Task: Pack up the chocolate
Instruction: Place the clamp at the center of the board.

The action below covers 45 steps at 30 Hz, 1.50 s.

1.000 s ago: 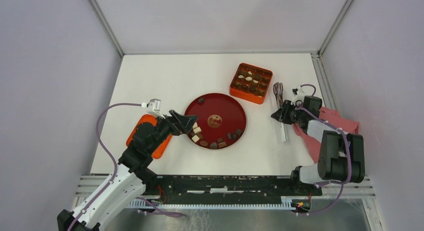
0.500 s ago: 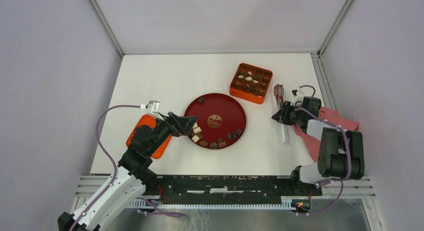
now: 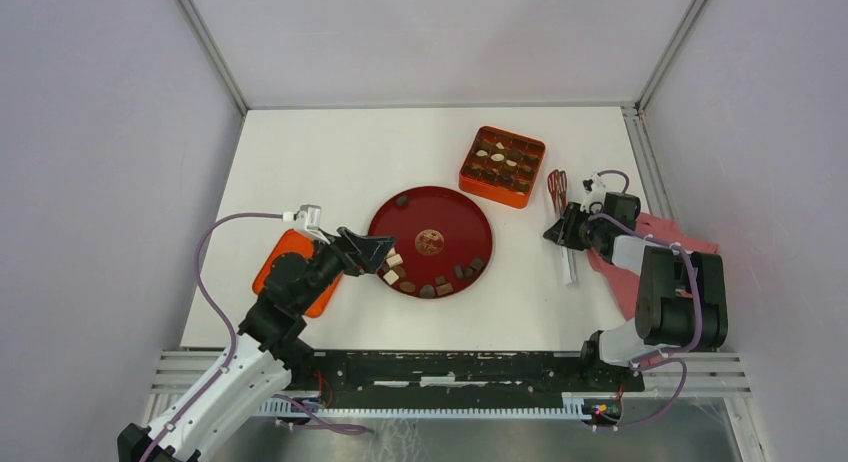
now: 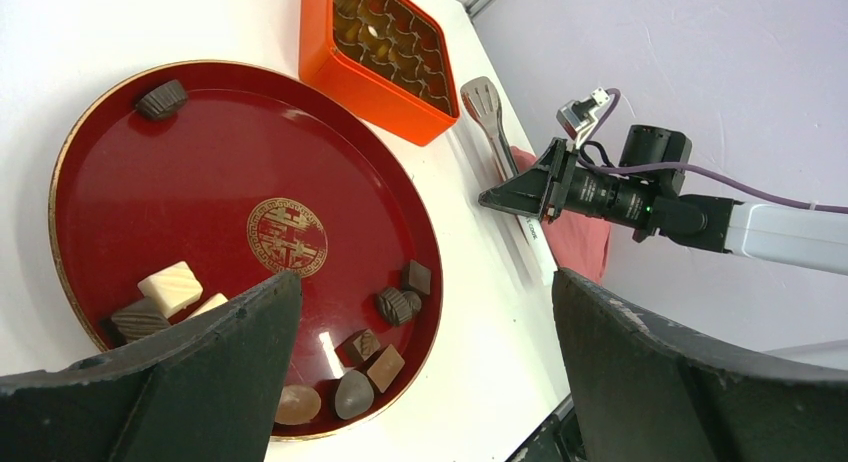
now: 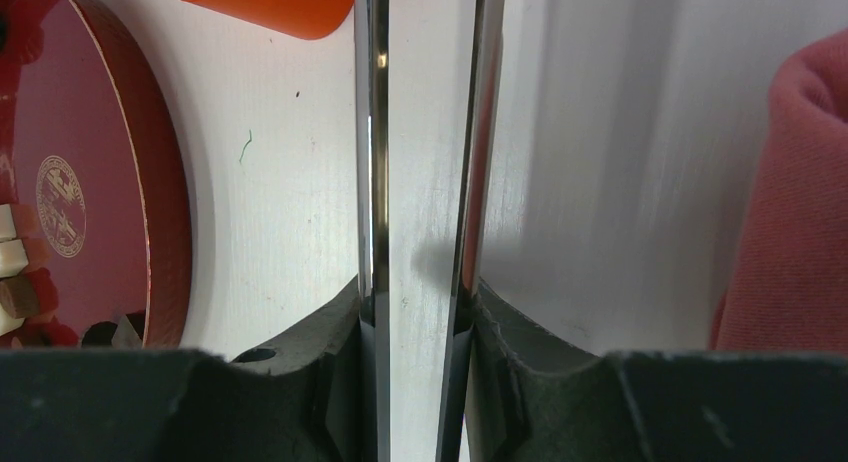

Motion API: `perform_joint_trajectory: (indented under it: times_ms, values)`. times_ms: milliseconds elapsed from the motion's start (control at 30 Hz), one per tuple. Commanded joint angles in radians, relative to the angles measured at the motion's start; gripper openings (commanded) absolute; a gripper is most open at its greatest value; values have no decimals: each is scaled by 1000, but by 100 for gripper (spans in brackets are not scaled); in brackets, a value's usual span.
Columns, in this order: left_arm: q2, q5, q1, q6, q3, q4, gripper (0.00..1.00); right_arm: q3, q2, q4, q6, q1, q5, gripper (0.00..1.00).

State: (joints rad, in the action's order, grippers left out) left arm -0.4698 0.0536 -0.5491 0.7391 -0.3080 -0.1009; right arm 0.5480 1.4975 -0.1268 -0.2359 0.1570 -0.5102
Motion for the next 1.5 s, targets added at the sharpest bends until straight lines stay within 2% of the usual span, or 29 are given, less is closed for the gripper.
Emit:
perform_joint_trajectory:
  times_ms: [0, 433, 567, 867, 1133, 1267, 1400, 1433, 1467]
  values:
    - [9, -27, 5, 22, -5, -23, 100, 21, 14, 10, 31, -4, 51, 37]
    - [4, -90, 4, -26, -77, 126, 100, 50, -62, 68, 96, -6, 173, 42]
    - [12, -102, 3, -37, -97, 172, 100, 63, -41, 87, 110, -5, 189, 47]
    - [48, -108, 5, -43, -113, 219, 100, 89, -10, 121, 123, -10, 197, 61]
    - [31, -99, 3, -43, -129, 227, 100, 104, -43, 125, 148, -10, 168, 63]
    - [5, -87, 5, -61, -148, 240, 100, 159, -142, 179, 280, -5, 113, 65]
    - [-19, -85, 4, -83, -160, 234, 100, 173, -275, 161, 507, -2, -55, 67]
    - [-28, -85, 4, -91, -164, 227, 100, 161, -300, 116, 549, -2, -95, 73]
    - [-38, -85, 4, -98, -169, 220, 100, 147, -325, 59, 599, -3, -150, 83]
